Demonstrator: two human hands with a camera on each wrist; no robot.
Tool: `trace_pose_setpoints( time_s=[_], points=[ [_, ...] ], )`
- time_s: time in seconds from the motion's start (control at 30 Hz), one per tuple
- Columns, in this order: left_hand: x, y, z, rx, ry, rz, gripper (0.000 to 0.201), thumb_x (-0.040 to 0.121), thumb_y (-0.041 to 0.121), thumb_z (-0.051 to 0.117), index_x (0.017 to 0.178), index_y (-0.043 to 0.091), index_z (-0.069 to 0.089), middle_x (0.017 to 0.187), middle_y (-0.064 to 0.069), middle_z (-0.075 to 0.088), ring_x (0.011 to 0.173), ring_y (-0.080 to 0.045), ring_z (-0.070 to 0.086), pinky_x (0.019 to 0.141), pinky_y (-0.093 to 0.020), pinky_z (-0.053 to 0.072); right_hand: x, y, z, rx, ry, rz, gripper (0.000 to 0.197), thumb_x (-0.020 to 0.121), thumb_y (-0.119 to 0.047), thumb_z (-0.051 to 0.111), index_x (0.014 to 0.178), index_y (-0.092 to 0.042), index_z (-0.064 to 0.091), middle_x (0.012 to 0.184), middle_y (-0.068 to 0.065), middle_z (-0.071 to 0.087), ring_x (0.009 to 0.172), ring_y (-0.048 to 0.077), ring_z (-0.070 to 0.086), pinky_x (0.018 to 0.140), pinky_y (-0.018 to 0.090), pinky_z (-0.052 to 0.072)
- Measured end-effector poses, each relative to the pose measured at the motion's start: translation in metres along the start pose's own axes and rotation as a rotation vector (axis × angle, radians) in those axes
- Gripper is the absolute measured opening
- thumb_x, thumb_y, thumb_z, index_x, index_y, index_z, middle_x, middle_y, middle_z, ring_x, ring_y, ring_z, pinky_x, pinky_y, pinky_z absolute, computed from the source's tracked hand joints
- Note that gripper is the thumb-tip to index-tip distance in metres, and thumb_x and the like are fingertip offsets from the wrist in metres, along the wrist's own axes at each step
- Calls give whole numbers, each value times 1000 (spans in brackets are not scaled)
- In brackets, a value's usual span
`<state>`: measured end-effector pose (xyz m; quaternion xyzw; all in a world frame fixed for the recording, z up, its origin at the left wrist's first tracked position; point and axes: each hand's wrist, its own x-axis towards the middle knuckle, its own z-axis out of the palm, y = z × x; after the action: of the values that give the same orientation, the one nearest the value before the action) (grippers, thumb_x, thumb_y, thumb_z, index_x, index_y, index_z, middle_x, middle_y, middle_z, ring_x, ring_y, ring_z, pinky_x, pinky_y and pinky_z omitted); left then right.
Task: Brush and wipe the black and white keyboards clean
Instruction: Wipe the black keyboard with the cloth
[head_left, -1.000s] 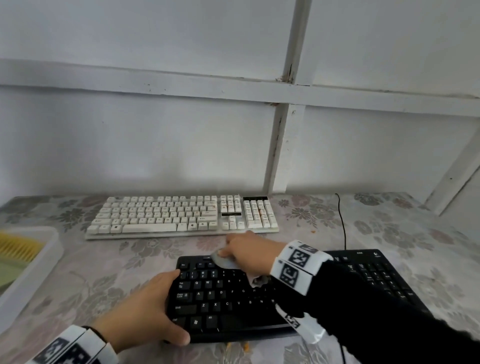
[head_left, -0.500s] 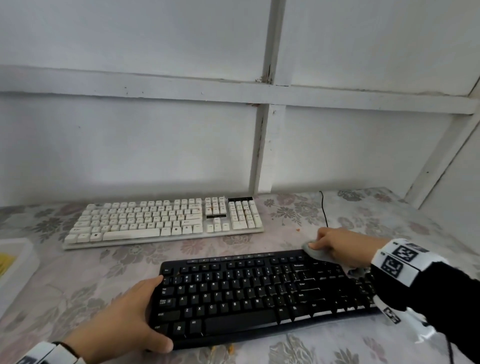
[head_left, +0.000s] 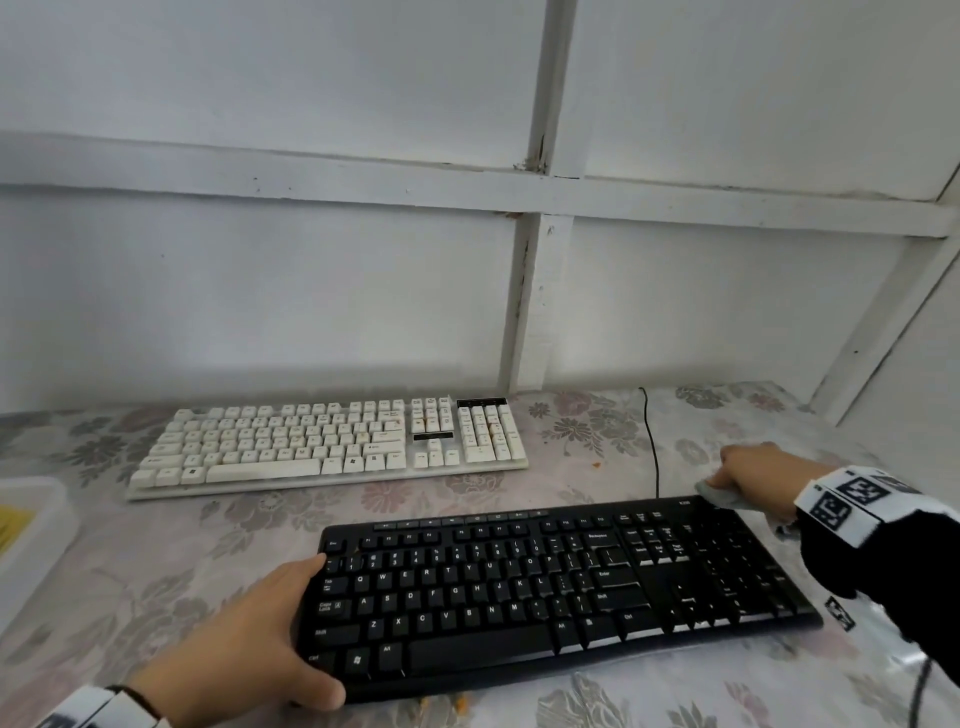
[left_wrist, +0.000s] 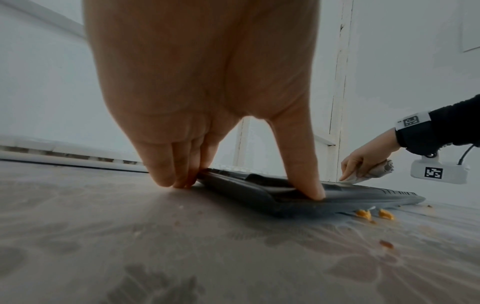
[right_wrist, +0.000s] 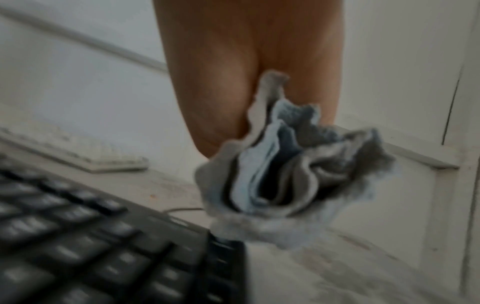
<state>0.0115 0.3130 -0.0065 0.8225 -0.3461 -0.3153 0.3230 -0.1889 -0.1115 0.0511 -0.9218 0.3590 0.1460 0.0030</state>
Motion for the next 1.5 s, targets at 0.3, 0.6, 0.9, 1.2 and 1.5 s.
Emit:
trace_pose_setpoints(
  time_s=[0.3, 0.6, 0.9, 1.2, 1.5],
  points=[
    [7, -16, 2, 20, -3, -20, 105, 33, 41, 84, 121, 47, 28, 131, 21, 41, 123, -1, 42, 105, -32, 39, -12, -64, 18, 331, -28, -278, 92, 63, -94, 21, 101, -21, 61, 100, 0, 56, 83, 16, 56, 74, 28, 46],
    [4, -6, 2, 17, -4, 32, 88, 33, 39, 80, 104, 55, 30, 123, 27, 39, 119, 2, 40, 104, -27, 36, 2, -6, 8, 39, -10, 52, 25, 98, -36, 45, 89, -13, 44, 83, 1, 49, 78, 19, 50, 70, 24, 37],
    [9, -15, 5, 9, -1, 55, 93, 37, 32, 81, 118, 49, 39, 123, 26, 46, 119, 1, 43, 103, -31, 40, -45, -192, -26, 259, -97, -558, 33, 96, -36, 46, 118, -16, 61, 117, 5, 51, 90, 27, 64, 69, 34, 60],
    [27, -40, 4, 135, 39, 84, 96, 31, 50, 87, 119, 46, 47, 118, 20, 56, 111, -2, 53, 92, -31, 47, -66, -304, -2, -109, 68, -906, 29, 92, -4, 45, 115, -12, 62, 100, 6, 39, 100, 35, 43, 77, 37, 37],
    [20, -33, 6, 163, 67, 72, 104, 33, 48, 79, 128, 42, 37, 124, 21, 44, 120, -1, 41, 103, -31, 39, -67, -250, 4, -224, 132, -795, 34, 94, -3, 44, 124, -14, 56, 124, 8, 45, 116, 36, 37, 94, 44, 44]
  ],
)
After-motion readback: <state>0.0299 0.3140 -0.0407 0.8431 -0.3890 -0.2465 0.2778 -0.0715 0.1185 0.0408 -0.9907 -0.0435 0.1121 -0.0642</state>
